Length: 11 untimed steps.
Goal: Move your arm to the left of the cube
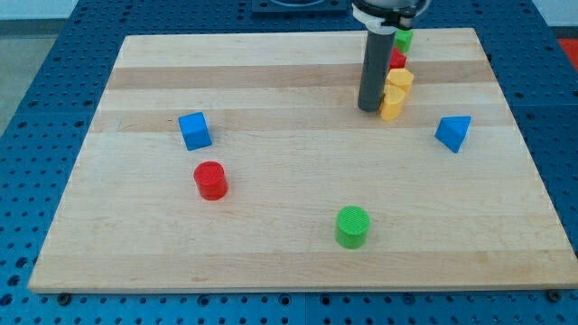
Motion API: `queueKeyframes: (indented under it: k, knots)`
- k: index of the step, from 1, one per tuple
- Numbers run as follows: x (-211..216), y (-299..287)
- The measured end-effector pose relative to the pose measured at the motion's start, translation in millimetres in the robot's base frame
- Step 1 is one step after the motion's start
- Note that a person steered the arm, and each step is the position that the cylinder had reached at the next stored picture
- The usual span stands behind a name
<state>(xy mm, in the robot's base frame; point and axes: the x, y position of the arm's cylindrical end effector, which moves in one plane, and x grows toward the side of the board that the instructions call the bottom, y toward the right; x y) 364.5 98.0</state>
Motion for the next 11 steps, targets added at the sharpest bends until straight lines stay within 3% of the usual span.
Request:
queueKeyframes:
  k: [1, 2, 5, 8, 10, 11]
  knots:
    - [0.0, -0.1]
    - [0.0, -38.5]
    - [0.0, -217.6]
    - [-7.8, -268.0]
    - [62.7, -304.8]
    - [61.0, -304.8]
